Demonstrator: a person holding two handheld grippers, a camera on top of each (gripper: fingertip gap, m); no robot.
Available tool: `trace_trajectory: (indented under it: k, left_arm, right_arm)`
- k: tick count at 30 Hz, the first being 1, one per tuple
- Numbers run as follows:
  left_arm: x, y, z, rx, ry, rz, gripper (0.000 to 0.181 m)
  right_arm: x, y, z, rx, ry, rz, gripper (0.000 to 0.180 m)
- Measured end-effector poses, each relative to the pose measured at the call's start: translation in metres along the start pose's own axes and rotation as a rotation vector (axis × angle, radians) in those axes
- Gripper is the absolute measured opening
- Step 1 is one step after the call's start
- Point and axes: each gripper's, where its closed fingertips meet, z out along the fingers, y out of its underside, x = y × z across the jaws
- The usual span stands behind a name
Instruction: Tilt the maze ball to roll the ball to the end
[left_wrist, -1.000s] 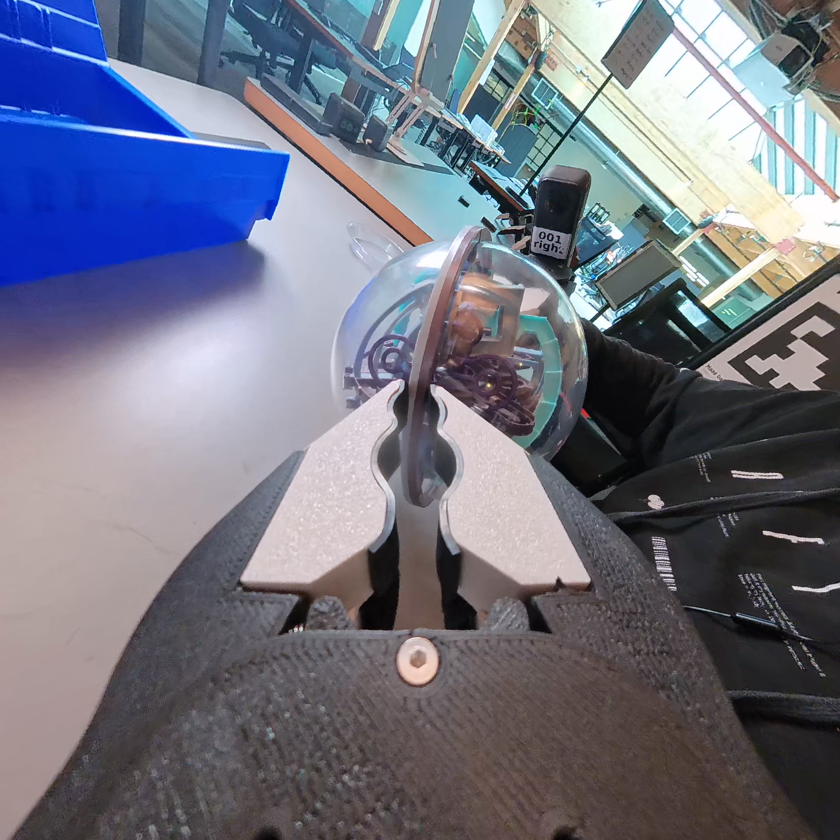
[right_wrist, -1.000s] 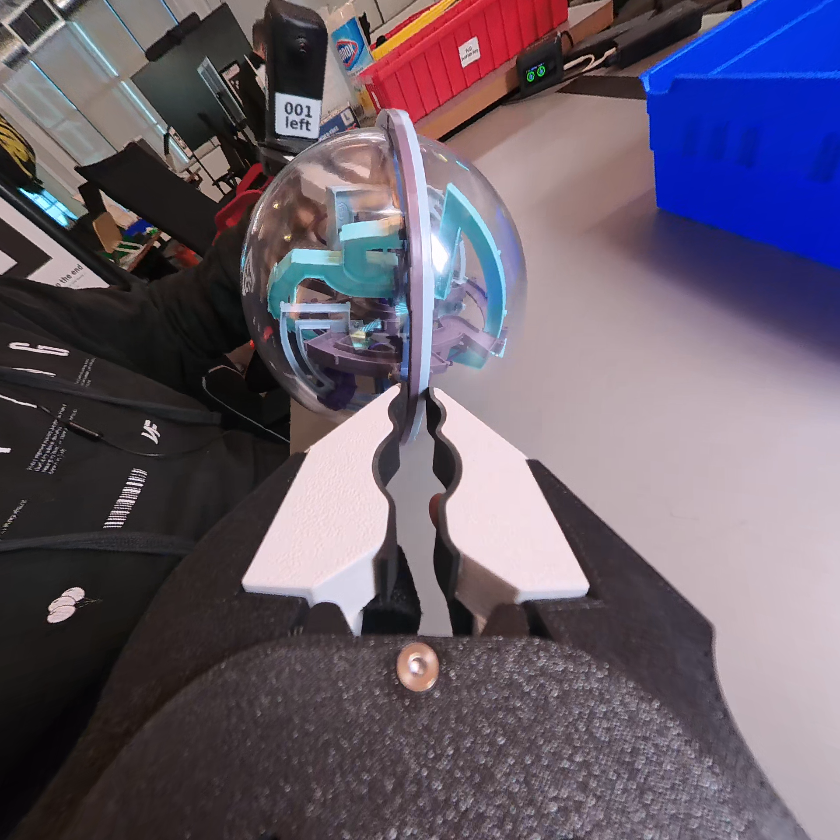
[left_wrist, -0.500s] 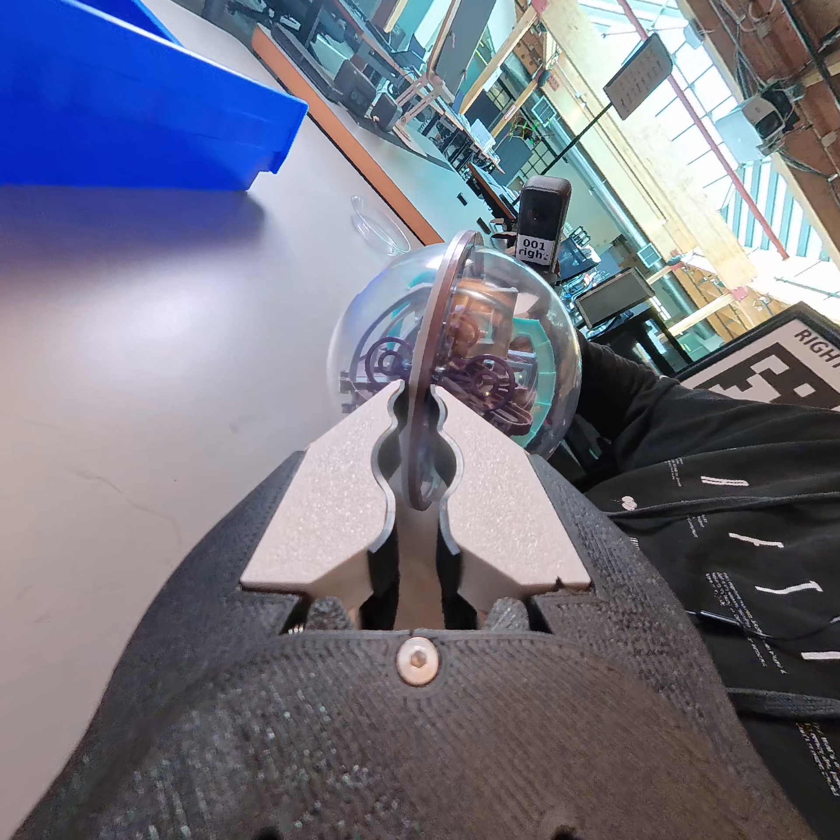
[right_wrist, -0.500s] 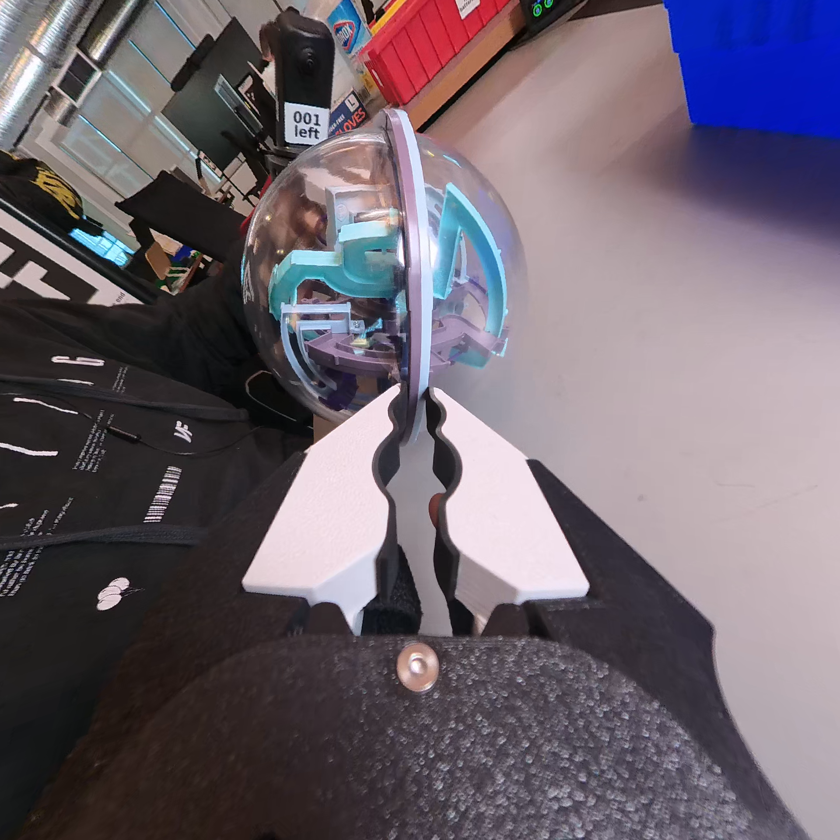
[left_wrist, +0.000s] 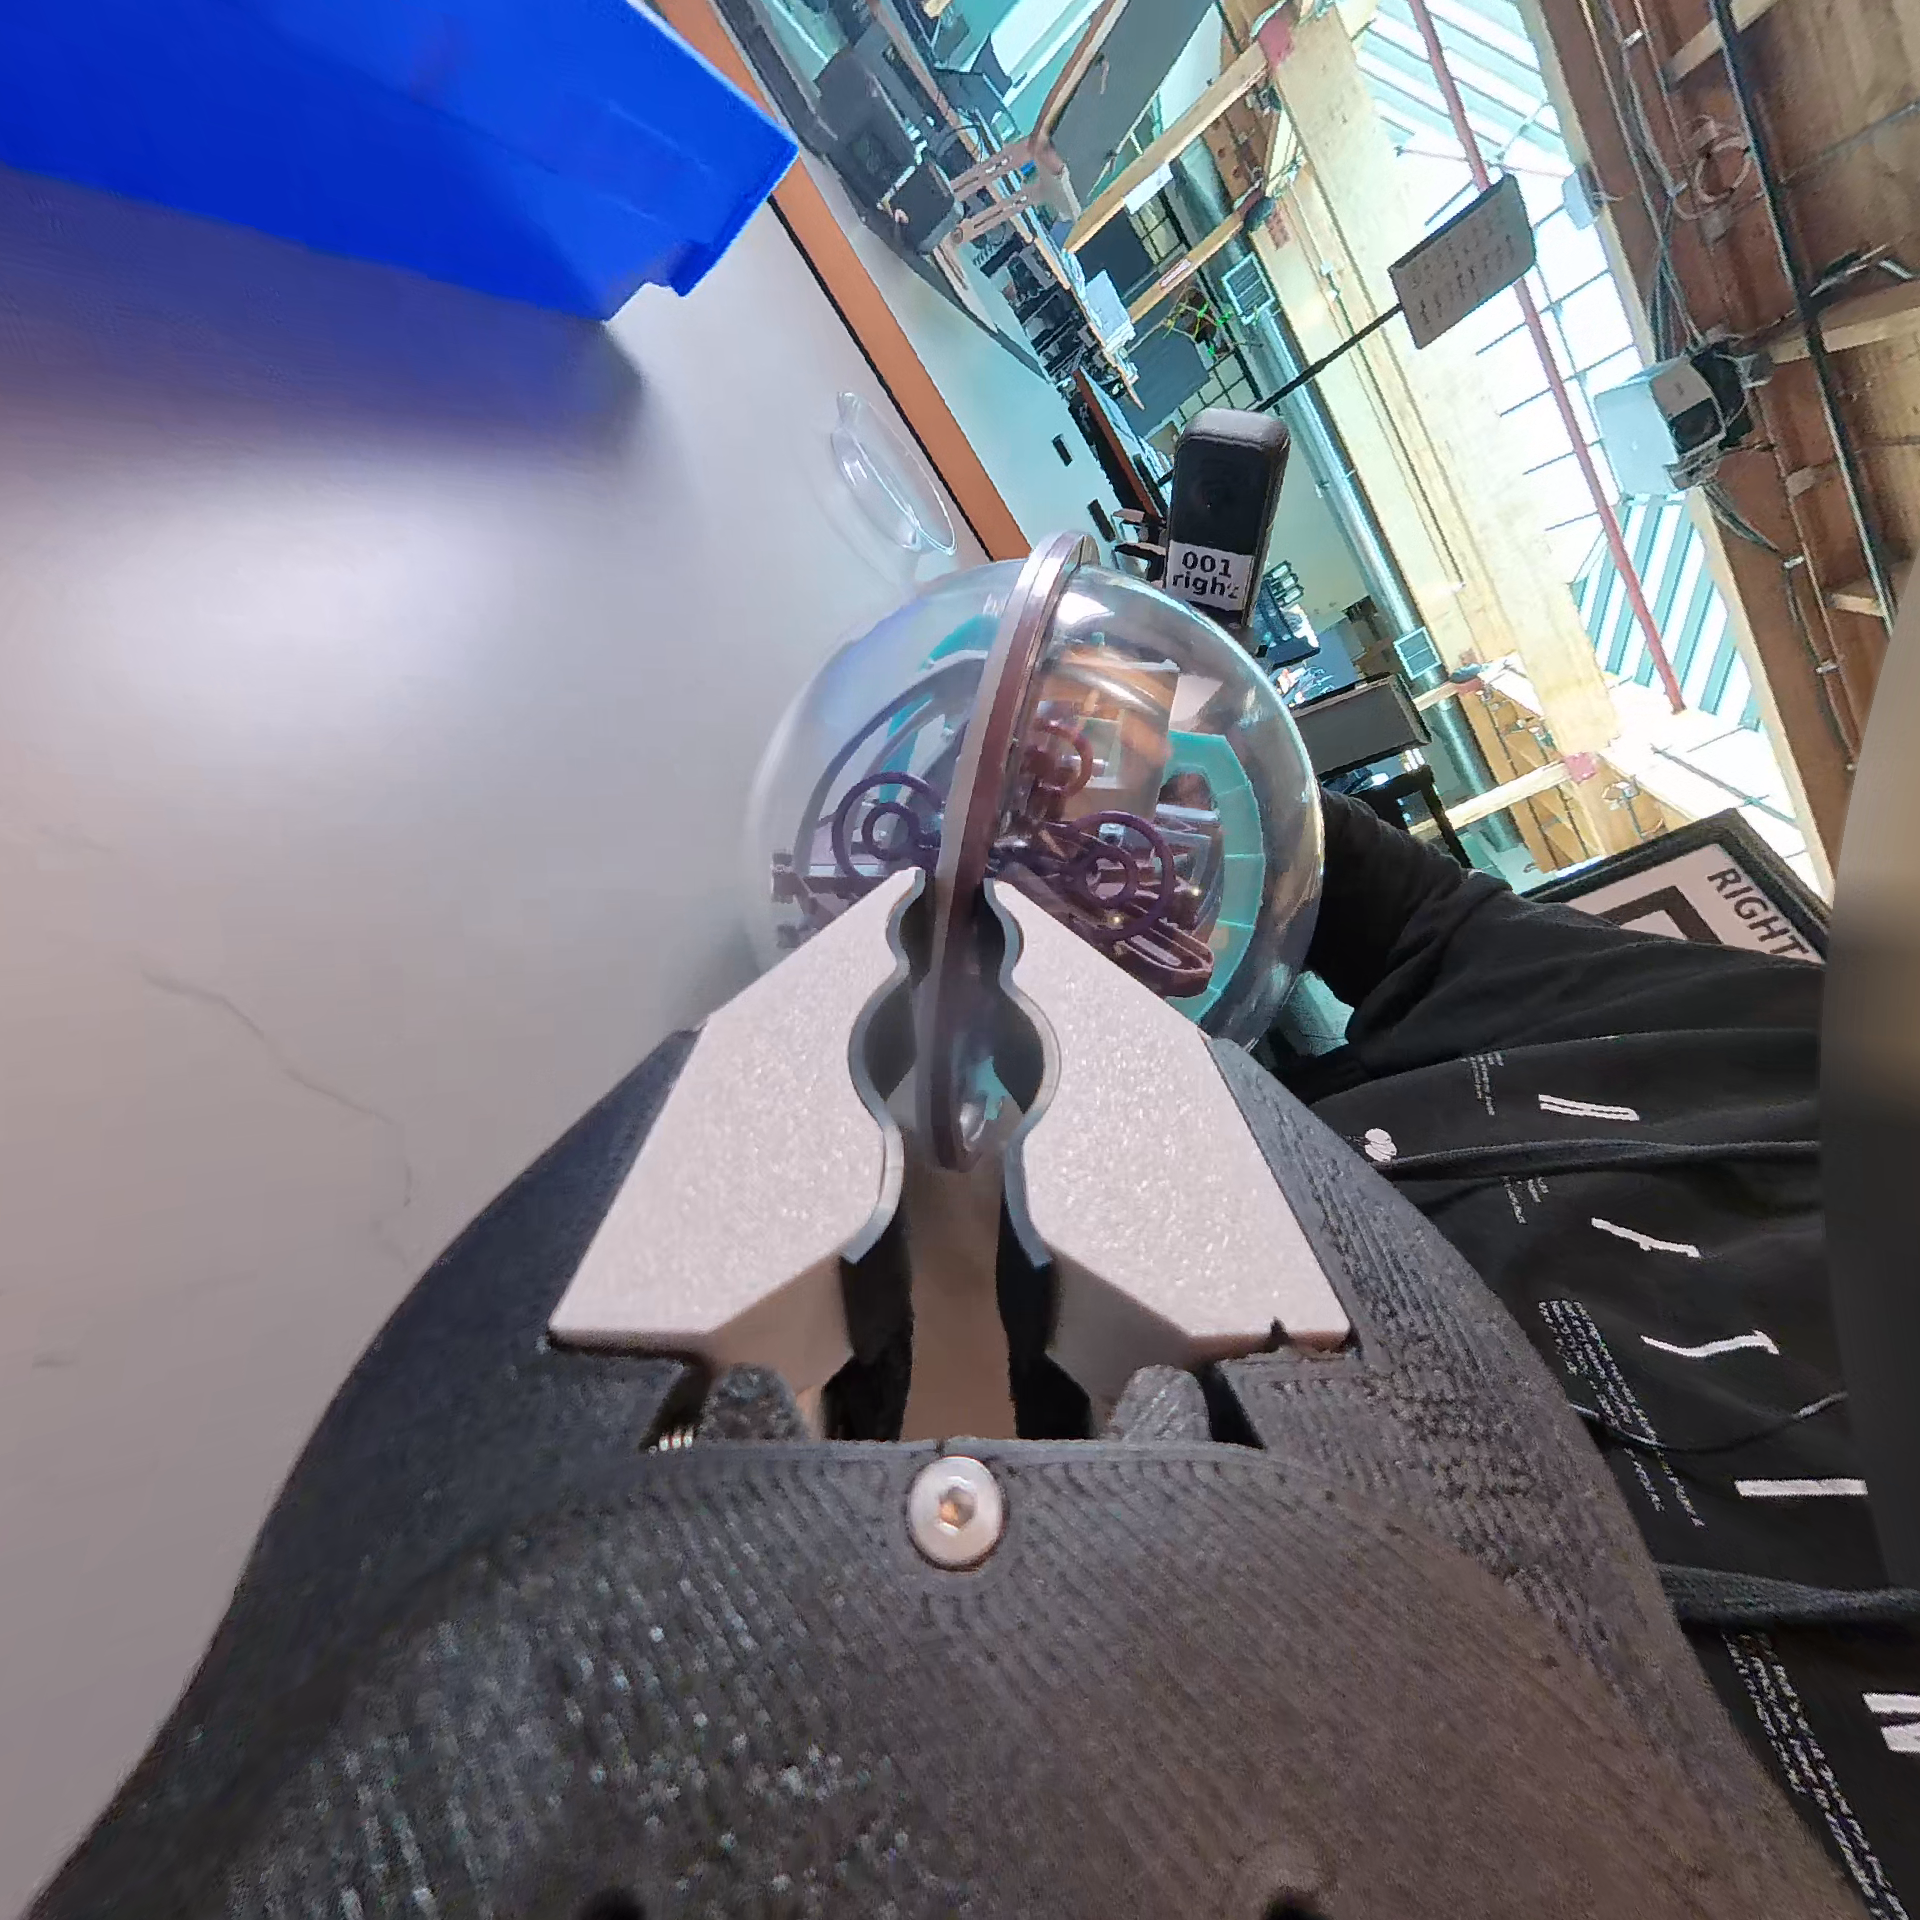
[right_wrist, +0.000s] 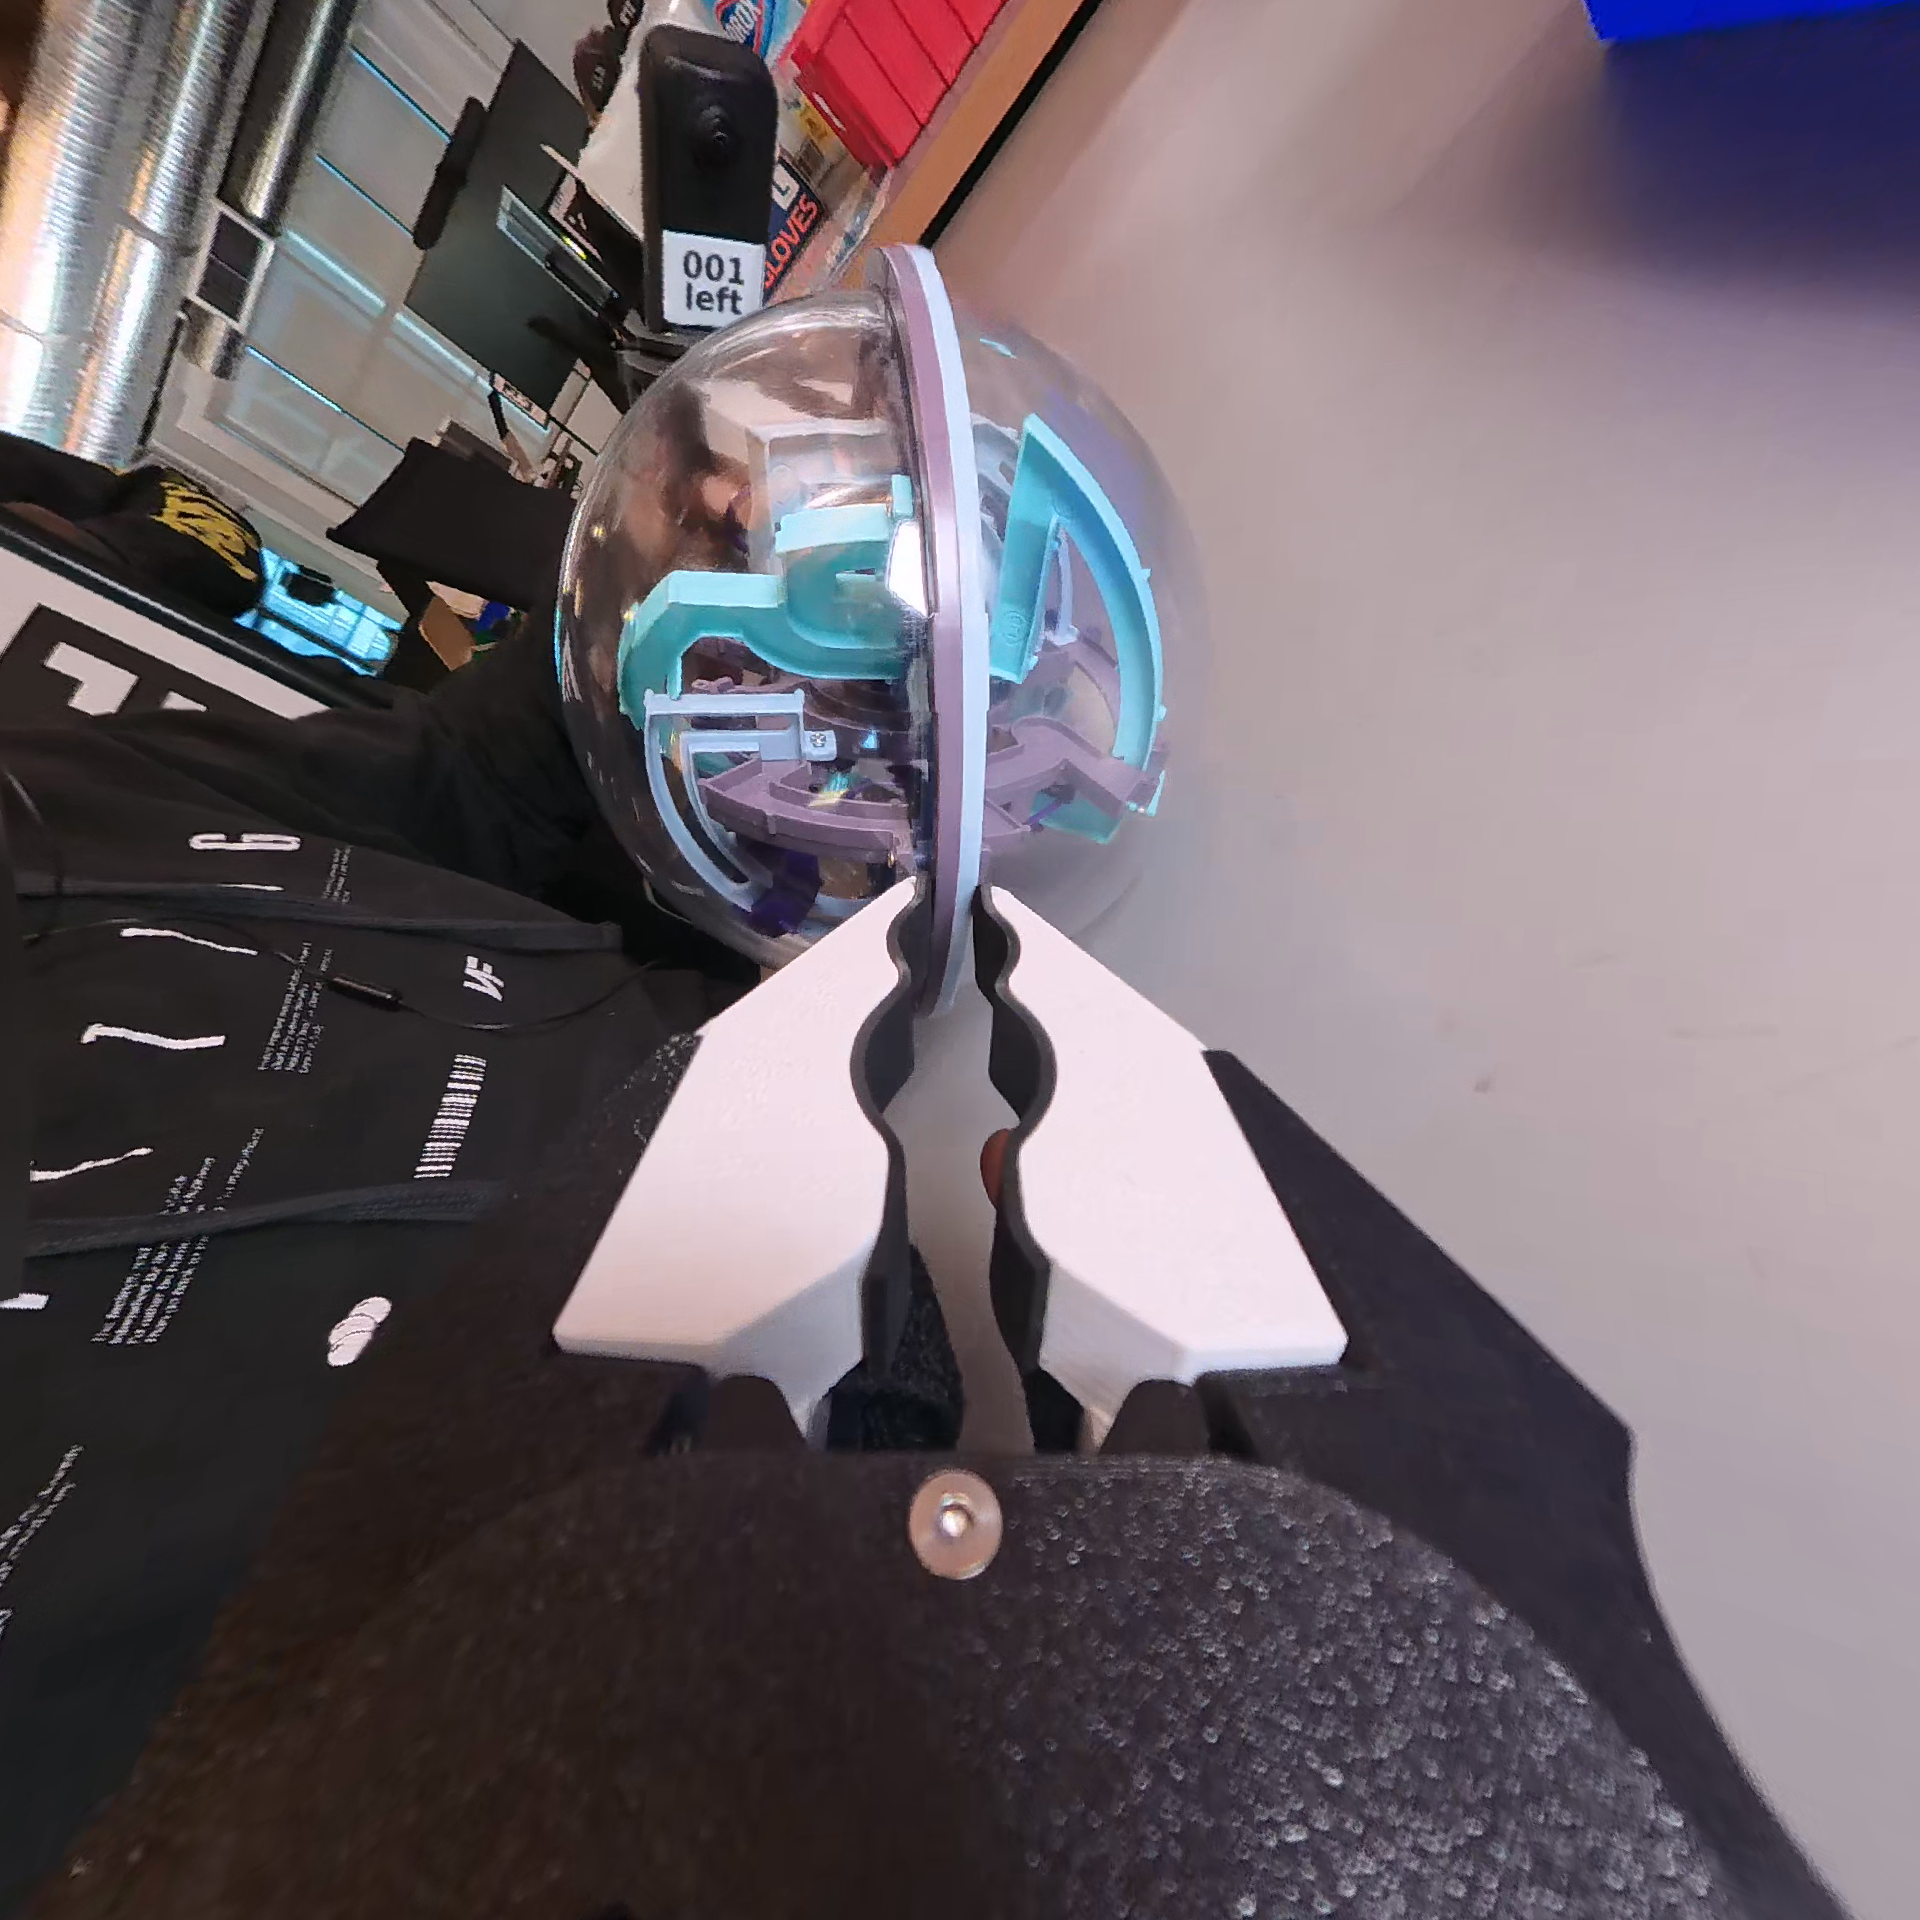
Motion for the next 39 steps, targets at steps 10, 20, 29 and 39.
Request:
trace_trajectory:
  k: [10, 20, 29, 39]
  left_arm:
    - [-0.010, -0.001, 0.002, -0.046, 0.010, -0.127, 0.007]
    - [-0.021, -0.010, 0.007, -0.085, 0.025, -0.215, 0.007]
    - [-0.030, -0.017, 0.010, -0.075, 0.050, -0.271, 0.007]
    - [-0.031, -0.021, 0.009, 0.032, 0.123, -0.229, 0.006]
  right_arm:
    - [0.003, -0.005, -0.001, -0.003, -0.032, 0.121, 0.005]
    - [0.015, -0.015, -0.002, -0.008, -0.062, 0.228, 0.005]
    - [0.023, -0.023, -0.002, -0.014, -0.078, 0.293, 0.005]
    - [0.025, -0.029, -0.002, 0.121, -0.085, 0.239, 0.006]
